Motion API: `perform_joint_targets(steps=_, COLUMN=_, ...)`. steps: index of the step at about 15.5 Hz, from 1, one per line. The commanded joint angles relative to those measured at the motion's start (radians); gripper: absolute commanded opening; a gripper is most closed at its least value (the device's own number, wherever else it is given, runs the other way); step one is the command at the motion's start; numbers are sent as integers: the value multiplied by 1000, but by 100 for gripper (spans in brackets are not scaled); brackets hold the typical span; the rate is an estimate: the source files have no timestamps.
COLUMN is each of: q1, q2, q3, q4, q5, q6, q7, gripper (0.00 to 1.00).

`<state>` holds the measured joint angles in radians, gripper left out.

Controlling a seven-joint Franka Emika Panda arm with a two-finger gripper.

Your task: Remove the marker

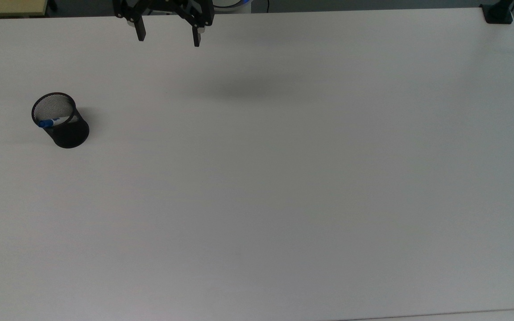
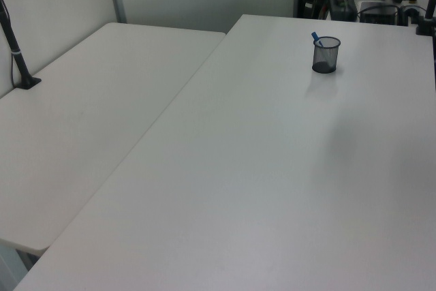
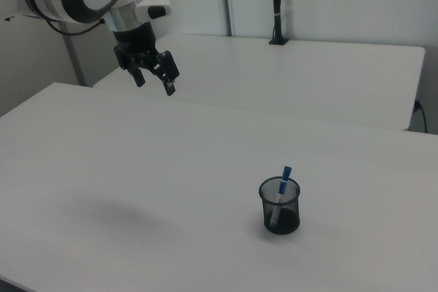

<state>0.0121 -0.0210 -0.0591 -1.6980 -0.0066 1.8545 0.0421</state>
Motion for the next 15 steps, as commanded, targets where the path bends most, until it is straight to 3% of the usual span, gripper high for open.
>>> perform_joint_targets(steps=1, q1=-3, q2=-10, q3=1, q4=9, q5=20, q6=-35, q7=-19, gripper=100)
perform_joint_targets(steps=12, q1=-11, q2=-10, q3=-4, q4=9, q5=20, q6=-46, q7=-31, gripper=100)
perform_joint_targets(steps=15, q1=-26, q2=-20, q3=-7, q4=11, q5=19, q6=-106, q7=-129, gripper=100)
